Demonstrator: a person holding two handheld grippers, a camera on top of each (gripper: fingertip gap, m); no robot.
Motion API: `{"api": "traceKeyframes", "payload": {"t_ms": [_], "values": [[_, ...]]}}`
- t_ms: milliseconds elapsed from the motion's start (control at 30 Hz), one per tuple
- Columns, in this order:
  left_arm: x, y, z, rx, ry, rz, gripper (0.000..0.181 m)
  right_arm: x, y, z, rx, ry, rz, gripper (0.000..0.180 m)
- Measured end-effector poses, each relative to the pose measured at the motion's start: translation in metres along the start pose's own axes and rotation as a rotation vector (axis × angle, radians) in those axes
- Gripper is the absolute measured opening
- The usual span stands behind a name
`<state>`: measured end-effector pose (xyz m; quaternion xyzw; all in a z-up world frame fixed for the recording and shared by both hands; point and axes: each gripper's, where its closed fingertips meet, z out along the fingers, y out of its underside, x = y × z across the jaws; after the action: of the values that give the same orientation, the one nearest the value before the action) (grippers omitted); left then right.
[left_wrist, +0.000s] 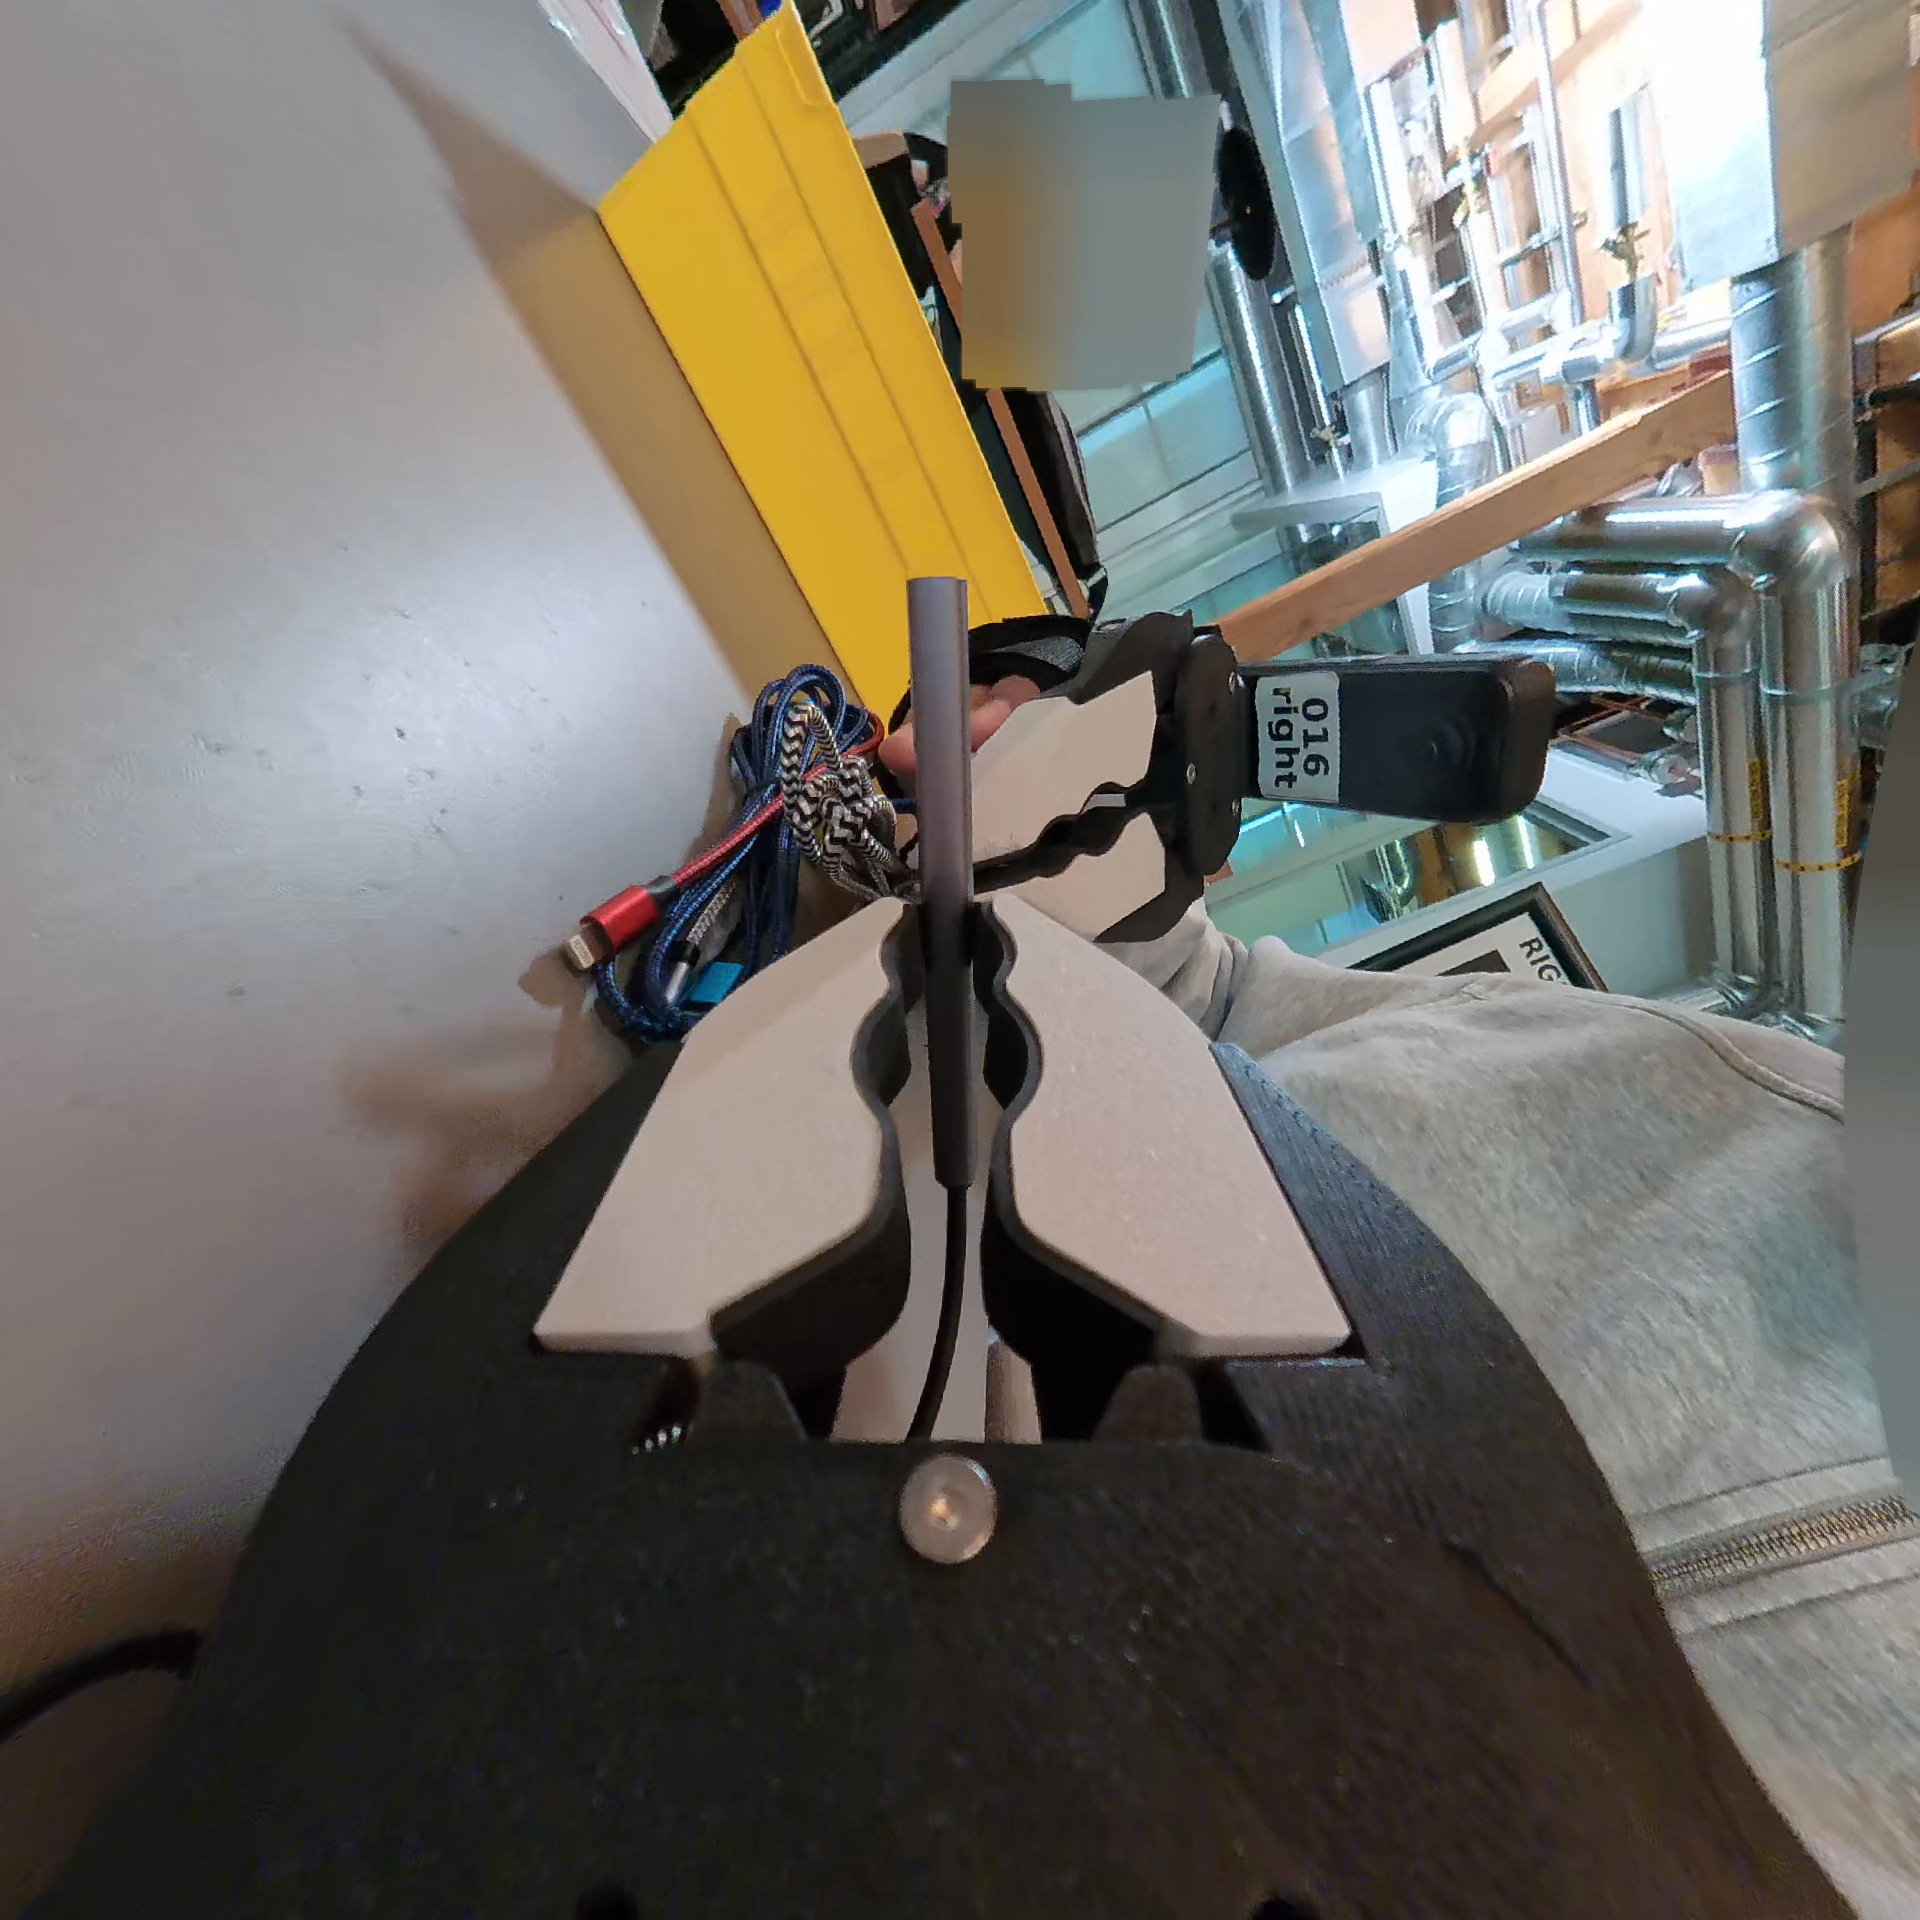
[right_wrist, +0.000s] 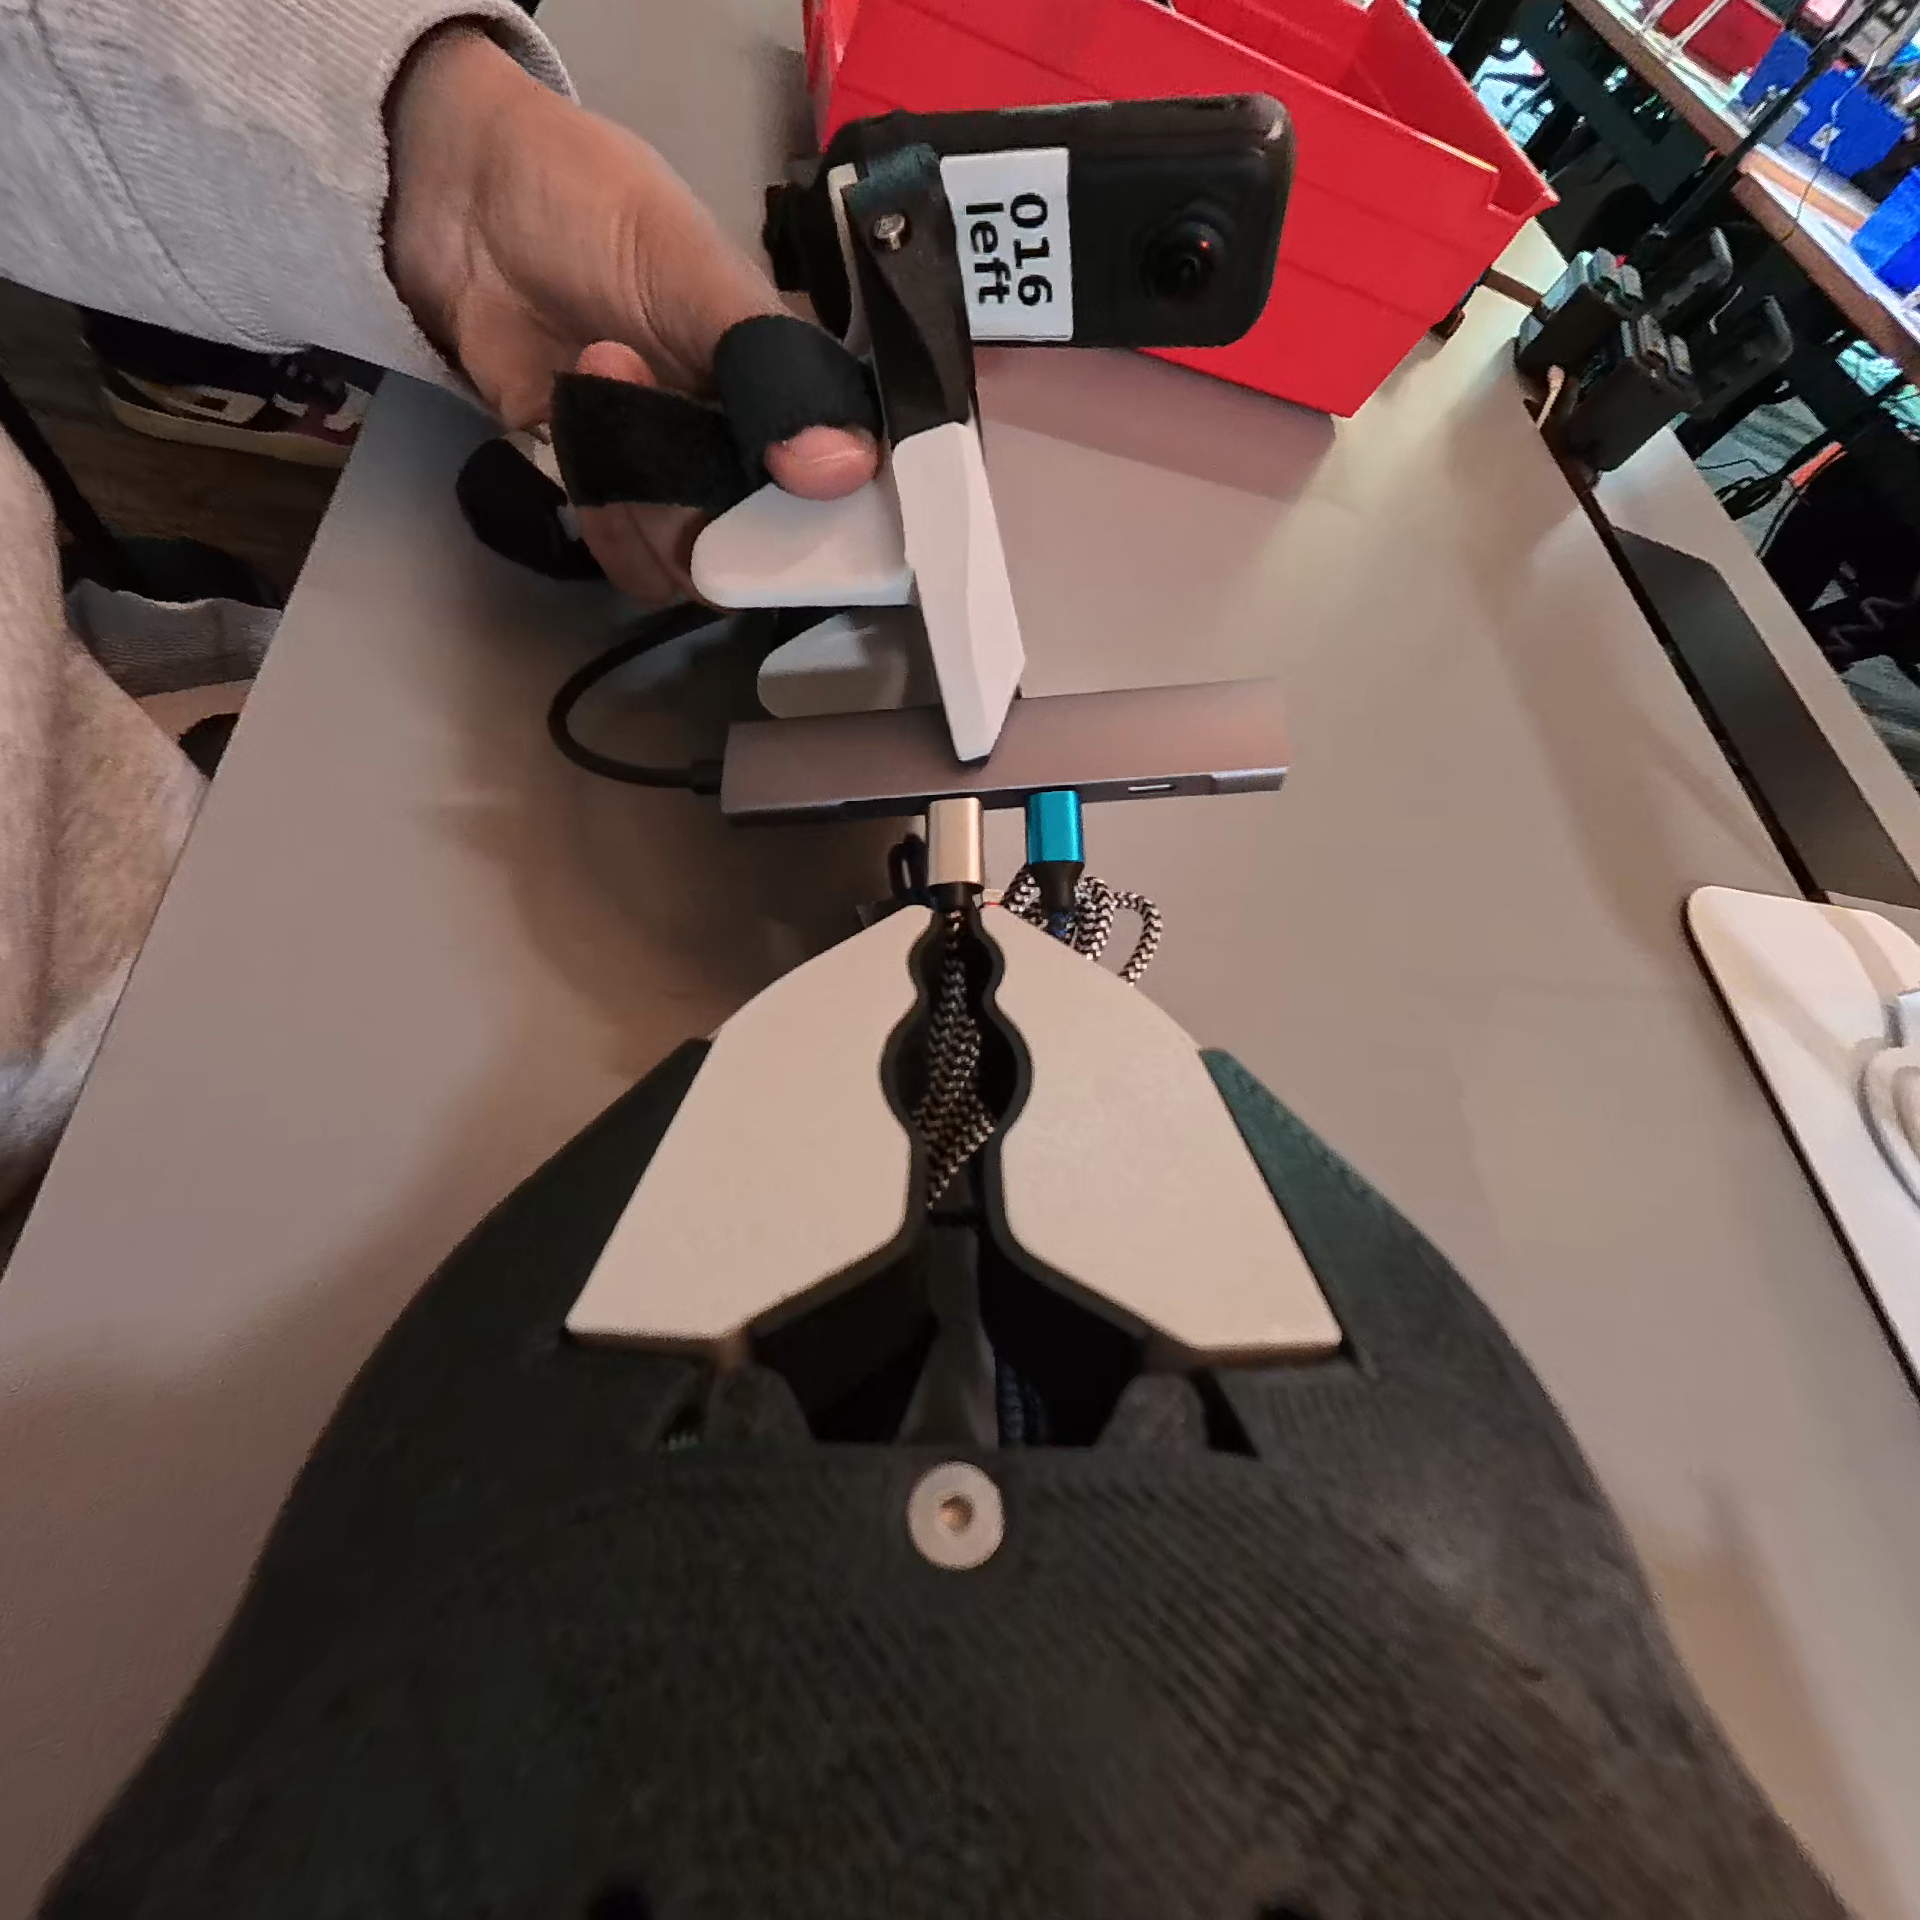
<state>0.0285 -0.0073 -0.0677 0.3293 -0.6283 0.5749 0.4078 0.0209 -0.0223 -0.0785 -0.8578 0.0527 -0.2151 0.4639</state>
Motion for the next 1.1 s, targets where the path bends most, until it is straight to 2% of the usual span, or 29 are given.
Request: {"api": "traceKeyframes", "payload": {"t_ms": [467,567,700,867,967,1100], "values": [[0.001,-0.006,-0.001,0.043,0.006,0.032,0.009,0.003,-0.001,0.0,0.005,0.018,0.005,0.003],[-0.001,-0.011,-0.003,0.08,-0.001,0.018,0.013,-0.002,-0.002,0.002,0.0,-0.002,-0.006,0.003],[-0.001,-0.011,-0.003,0.081,0.005,-0.001,0.009,-0.003,0.0,0.005,-0.019,0.017,-0.044,0.003],[-0.002,-0.013,-0.003,0.09,-0.003,0.005,0.009,-0.001,0.001,0.004,0.001,-0.006,0.021,0.004],[-0.003,-0.015,-0.004,0.106,-0.006,-0.007,0.009,0.002,-0.009,-0.002,0.071,-0.05,0.121,0.013],[-0.005,-0.018,-0.005,0.123,-0.006,-0.017,0.009,0.023,-0.041,-0.024,0.242,-0.049,0.253,0.013]]}}
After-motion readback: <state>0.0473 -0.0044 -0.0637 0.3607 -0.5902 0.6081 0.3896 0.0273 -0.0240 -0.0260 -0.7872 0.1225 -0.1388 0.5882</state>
